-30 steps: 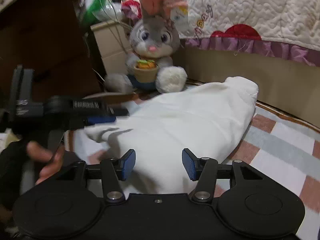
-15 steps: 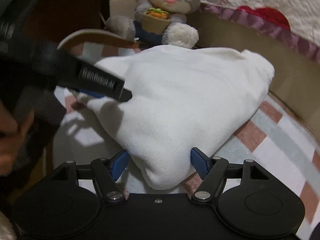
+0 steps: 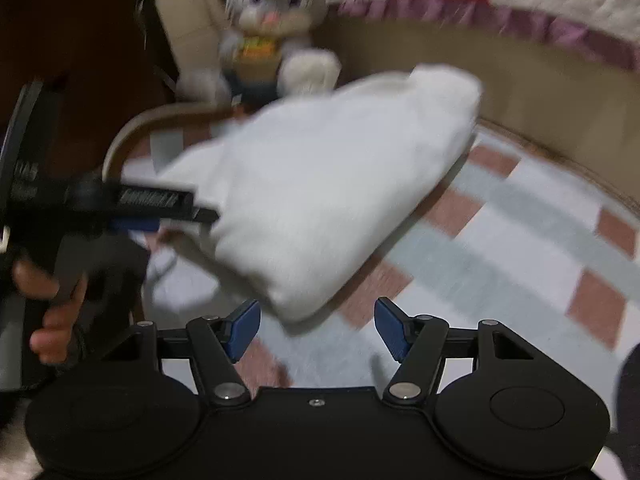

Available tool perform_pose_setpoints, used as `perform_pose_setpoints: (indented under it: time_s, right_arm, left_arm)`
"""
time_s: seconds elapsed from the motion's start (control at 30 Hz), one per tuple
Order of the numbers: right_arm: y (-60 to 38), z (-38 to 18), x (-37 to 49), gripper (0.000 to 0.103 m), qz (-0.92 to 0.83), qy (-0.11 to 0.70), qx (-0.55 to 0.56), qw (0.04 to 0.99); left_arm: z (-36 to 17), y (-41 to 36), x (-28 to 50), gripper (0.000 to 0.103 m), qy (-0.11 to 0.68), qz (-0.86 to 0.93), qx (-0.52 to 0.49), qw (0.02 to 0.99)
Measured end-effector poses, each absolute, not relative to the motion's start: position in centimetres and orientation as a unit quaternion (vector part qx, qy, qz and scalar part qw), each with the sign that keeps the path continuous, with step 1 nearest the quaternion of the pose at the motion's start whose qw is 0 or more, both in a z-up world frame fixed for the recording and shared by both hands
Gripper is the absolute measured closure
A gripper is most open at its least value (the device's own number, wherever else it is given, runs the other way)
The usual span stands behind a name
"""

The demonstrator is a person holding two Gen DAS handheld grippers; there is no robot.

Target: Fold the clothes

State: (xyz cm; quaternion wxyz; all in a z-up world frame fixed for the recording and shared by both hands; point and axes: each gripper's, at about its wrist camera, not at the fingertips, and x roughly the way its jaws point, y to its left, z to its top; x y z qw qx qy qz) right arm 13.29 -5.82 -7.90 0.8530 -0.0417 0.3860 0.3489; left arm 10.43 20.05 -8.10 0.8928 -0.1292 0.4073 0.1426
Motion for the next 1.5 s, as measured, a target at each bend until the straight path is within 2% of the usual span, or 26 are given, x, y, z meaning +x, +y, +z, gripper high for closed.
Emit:
perform_pose_setpoints:
  time_s: [0.17, 0.4, 0.5, 0.77, 0.9, 1.5]
  right_arm:
    - [-7.6, -3.9, 11.3, 0.033, 0.353, 0.360, -0.038, 0.863]
    - [-11.2, -0.6, 7.5, 0.032, 0.350, 0.343, -0.017, 0.872]
    - [-12.8, 0.3, 6.0, 0.031, 0.339, 0.335, -0.009, 0.879]
    - [-15.6, 2.4, 2.8, 0.027, 0.311, 0.310, -0.028, 0.898]
    - [-17.4, 2.7, 2.1, 0.027, 0.320, 0.306, -0.001, 0.896]
    - [-20.8, 3.4, -0.5, 0.025, 0.303, 0.289, 0.014, 0.908]
  left_arm:
    - [-3.2, 16.0, 8.0, 0.010, 0.407, 0.149, -0.072, 0.898]
    - [2.0, 10.1, 4.0, 0.005, 0.382, 0.124, -0.060, 0.914]
    - [2.5, 8.3, 2.9, 0.001, 0.382, 0.117, -0.048, 0.915]
    - [3.9, 3.4, 0.1, 0.000, 0.382, 0.099, -0.016, 0.919]
    - [4.4, 1.2, -1.2, 0.000, 0.381, 0.092, -0.001, 0.920]
    - [5.8, -2.3, -3.8, 0.000, 0.376, 0.073, 0.004, 0.924]
